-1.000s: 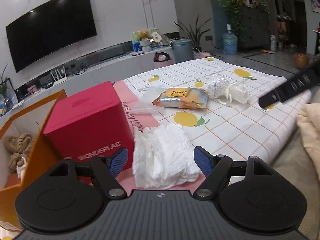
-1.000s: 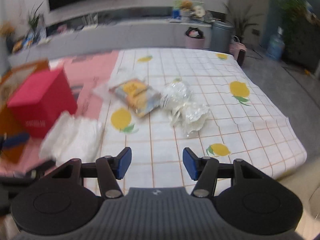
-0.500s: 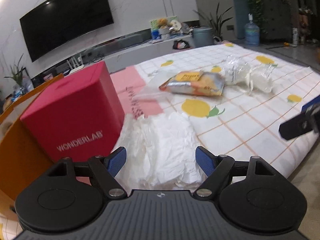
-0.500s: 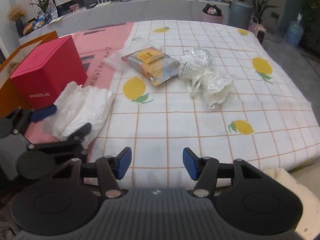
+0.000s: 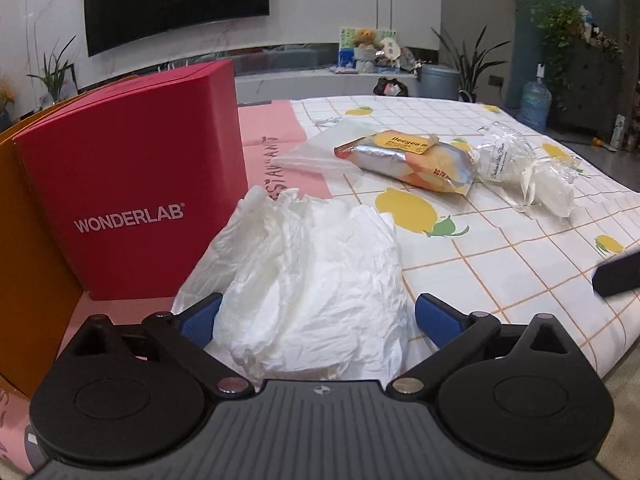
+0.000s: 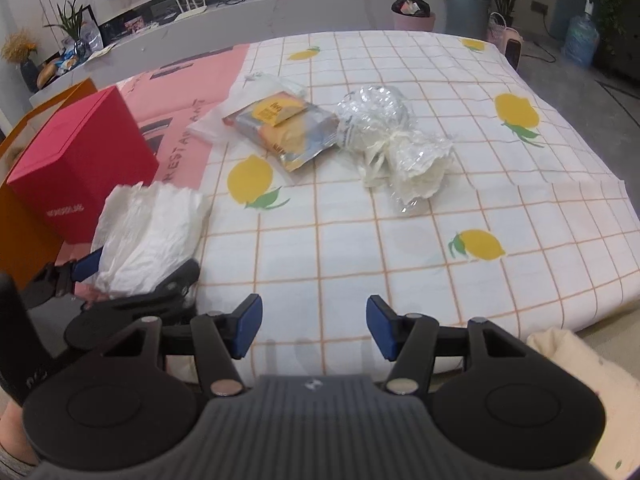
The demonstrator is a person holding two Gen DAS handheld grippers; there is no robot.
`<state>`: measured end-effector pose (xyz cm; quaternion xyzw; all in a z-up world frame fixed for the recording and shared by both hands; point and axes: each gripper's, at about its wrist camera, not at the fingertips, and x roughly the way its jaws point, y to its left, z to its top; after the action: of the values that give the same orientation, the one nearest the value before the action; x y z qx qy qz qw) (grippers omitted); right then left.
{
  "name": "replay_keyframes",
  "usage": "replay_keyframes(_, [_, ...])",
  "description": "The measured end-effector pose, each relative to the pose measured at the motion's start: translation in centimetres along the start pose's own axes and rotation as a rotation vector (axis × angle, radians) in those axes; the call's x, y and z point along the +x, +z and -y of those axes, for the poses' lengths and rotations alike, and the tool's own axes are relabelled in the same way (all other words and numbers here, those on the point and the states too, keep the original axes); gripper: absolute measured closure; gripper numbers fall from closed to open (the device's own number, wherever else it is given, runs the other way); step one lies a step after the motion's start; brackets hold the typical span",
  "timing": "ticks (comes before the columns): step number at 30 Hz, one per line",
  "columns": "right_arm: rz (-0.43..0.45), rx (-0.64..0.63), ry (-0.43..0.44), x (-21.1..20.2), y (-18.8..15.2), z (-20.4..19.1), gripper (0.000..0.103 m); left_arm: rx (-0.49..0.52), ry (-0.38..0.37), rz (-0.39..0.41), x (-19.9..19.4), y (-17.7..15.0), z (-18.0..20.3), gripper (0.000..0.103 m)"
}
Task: Organize soft objects
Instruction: 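Lower the open left tool onto the white crumpled plastic beside the red box, then grasp the white crumpled plastic with the left tool while the right tool grasps the clear plastic bag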
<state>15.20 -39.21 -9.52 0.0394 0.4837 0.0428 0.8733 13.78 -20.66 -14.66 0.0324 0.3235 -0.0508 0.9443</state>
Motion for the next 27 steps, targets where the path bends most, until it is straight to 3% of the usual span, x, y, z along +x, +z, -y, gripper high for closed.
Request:
replay_keyframes(5, [0.095, -0.031, -0.04, 0.6, 1.7, 1.6, 0.028, 0.012, -0.027, 0.014, -0.7, -0.2, -0.4, 0.002])
replay_keyframes(6, [0.113, -0.025, -0.046, 0.7, 2.0, 1.9, 0.028, 0.012, -0.028, 0.016, -0.9, -0.3, -0.5, 0.005])
replay_keyframes(8, [0.125, -0.026, -0.035, 1.5, 2.8, 2.7, 0.019, 0.026, -0.041, 0.028, -1.2, -0.4, -0.6, 0.023])
replay_keyframes(14, [0.223, -0.115, -0.077, 3.7, 6.1, 3.6, 0.006, 0.039, -0.053, 0.036, -1.7, -0.5, -0.7, 0.043])
replay_keyframes(16, [0.248, -0.122, -0.078, 4.6, 6.9, 4.0, 0.006, 0.044, -0.058, 0.032, -1.7, -0.5, -0.9, 0.048])
replay_keyframes(20, [0.216, -0.11, -0.072, 7.4, 8.2, 5.1, 0.006, 0.049, -0.067, 0.017, -1.8, -0.4, -1.1, 0.052])
replay_keyframes(27, [0.202, -0.149, -0.068, 9.5, 8.4, 5.4, 0.009, 0.033, -0.046, 0.001, -1.9, -0.3, -0.9, 0.052])
